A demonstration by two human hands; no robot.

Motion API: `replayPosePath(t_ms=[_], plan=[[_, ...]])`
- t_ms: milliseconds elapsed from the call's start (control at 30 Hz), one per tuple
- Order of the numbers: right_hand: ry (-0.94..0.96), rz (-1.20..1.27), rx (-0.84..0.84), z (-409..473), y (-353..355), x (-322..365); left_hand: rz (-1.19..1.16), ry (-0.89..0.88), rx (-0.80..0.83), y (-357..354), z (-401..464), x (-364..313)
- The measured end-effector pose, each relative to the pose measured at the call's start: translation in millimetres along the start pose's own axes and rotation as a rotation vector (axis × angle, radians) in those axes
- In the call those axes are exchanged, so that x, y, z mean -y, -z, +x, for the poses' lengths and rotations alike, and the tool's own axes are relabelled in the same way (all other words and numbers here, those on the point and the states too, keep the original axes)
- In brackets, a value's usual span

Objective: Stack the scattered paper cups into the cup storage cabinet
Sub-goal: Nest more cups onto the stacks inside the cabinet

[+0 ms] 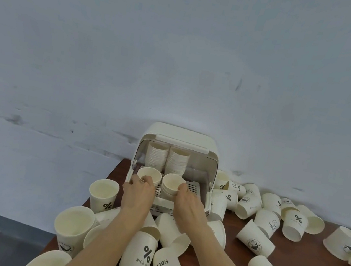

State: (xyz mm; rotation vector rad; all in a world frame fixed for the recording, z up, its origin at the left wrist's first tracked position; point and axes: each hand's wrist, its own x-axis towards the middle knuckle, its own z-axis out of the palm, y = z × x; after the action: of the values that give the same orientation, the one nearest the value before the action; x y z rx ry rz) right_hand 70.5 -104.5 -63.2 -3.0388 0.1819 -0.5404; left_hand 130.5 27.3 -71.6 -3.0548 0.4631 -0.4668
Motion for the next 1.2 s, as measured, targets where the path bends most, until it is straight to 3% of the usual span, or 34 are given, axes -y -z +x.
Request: replayPosePath(t_ms=[633,800,1033,1200], plan=[[-0.047,0.055,-0.011,0,4,1,-0.025,-0.098,0.036,5,8,11],[-0.084,0.211,0.102,-13,26,7,-0.094,-0.144,0.089,39,-10,20],[-0.117,0.303,0.02,-71,67,7,-0.274,-0.216,0.011,89,-77,12],[-0.162,0.366,-0.128,-130,91,2,-0.48,-0.241,-0.081,101,-124,5]])
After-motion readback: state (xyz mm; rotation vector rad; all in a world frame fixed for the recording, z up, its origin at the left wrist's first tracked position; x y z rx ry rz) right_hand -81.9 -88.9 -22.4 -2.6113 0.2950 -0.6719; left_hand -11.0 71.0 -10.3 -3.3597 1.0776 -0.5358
